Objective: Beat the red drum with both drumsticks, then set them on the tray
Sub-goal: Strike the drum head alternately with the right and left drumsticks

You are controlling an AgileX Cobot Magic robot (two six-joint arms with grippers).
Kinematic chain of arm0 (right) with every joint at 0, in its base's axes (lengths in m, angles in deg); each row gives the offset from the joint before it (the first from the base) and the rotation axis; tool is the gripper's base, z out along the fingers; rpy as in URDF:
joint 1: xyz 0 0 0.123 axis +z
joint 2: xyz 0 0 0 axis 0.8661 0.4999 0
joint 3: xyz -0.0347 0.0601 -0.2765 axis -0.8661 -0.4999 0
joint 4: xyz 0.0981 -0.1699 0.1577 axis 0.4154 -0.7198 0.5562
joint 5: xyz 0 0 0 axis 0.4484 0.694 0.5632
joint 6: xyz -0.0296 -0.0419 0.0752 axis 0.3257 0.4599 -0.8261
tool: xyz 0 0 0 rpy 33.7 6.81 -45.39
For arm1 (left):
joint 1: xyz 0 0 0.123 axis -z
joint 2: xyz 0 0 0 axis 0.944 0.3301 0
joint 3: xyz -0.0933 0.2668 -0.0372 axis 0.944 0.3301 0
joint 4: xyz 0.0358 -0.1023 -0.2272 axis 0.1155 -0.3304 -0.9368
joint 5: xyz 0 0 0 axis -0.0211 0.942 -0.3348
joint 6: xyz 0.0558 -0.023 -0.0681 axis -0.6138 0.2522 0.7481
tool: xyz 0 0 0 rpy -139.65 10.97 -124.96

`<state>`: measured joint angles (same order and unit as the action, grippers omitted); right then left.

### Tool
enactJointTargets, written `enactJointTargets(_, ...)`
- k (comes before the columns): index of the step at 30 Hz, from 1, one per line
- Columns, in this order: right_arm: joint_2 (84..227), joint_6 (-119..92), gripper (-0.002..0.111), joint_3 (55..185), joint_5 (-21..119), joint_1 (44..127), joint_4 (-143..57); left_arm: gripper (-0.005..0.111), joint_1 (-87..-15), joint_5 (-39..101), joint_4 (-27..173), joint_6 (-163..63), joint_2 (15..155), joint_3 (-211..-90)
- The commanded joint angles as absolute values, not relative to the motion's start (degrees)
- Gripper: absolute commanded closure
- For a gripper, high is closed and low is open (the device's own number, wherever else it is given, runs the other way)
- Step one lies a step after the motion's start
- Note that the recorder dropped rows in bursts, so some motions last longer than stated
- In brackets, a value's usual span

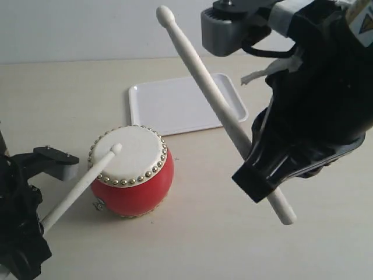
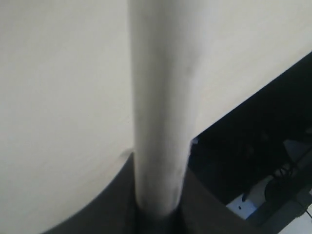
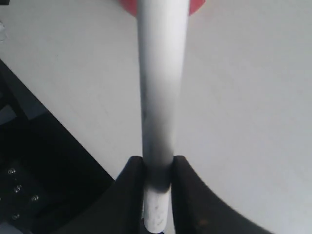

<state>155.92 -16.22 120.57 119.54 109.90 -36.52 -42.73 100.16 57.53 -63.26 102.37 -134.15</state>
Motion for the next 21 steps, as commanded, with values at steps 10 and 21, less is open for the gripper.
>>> enactJointTargets(10, 187.71, -9.25, 0.108, 120.41, 119.03, 109.99, -34.77, 0.107, -42.73, 101.08, 59.64, -56.01, 67.84, -132.95)
enactJointTargets(21, 173.55, -12.06, 0.108, 126.82, 119.03, 109.99, -35.38, 0.107, -42.73, 101.2, 62.3, -56.33, 66.62, -132.95)
